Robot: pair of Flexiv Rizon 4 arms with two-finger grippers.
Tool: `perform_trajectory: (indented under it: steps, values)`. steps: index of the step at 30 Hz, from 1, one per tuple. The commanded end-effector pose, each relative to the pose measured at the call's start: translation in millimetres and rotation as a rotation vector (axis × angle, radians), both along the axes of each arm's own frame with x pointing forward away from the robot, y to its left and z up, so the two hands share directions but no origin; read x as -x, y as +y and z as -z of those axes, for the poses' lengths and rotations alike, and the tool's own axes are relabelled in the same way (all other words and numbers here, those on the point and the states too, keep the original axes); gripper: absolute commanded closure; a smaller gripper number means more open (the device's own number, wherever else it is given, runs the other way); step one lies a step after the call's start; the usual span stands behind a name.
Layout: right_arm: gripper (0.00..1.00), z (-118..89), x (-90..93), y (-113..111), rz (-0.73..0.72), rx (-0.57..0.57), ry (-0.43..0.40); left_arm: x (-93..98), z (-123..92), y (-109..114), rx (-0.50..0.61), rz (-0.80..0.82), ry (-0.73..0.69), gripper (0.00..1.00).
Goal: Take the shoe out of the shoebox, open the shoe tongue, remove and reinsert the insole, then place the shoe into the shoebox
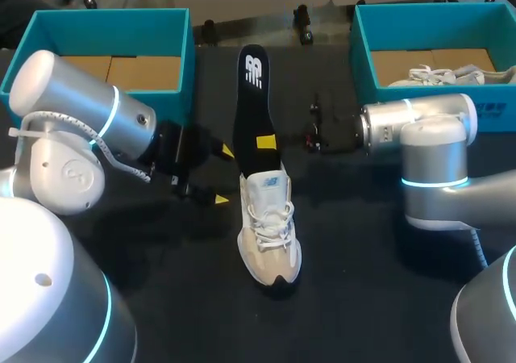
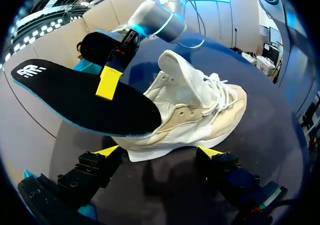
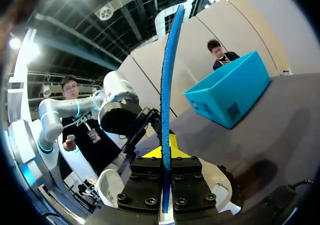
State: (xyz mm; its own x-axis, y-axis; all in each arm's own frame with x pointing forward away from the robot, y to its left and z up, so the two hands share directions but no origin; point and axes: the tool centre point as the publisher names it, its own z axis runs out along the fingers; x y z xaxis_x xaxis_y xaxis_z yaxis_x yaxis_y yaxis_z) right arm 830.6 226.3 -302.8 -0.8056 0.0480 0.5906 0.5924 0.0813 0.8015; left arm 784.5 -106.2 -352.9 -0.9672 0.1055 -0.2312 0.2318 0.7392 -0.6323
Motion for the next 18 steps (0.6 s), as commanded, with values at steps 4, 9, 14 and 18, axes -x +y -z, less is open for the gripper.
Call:
perform_trajectory:
  steps: [4, 9, 14, 18]
  values:
    - [1.0, -1, 5.7, -4, 0.008, 0.01, 0.01, -0.2, -1, -2, -0.003, 0.002, 0.0, 0.0]
    - [1.0, 4, 7.7, -5, 0.004, 0.017, 0.017, -0.2, -1, -3, -0.006, 0.004, 0.001, 0.0]
    - [1.0, 11, 9.9, -4, 0.003, 0.018, 0.028, -0.3, 0, -3, -0.008, 0.003, 0.002, 0.0]
    - [1.0, 17, 11.5, -2, 0.002, 0.029, 0.03, -1.5, 0, -1, -0.014, 0.002, 0.004, 0.0]
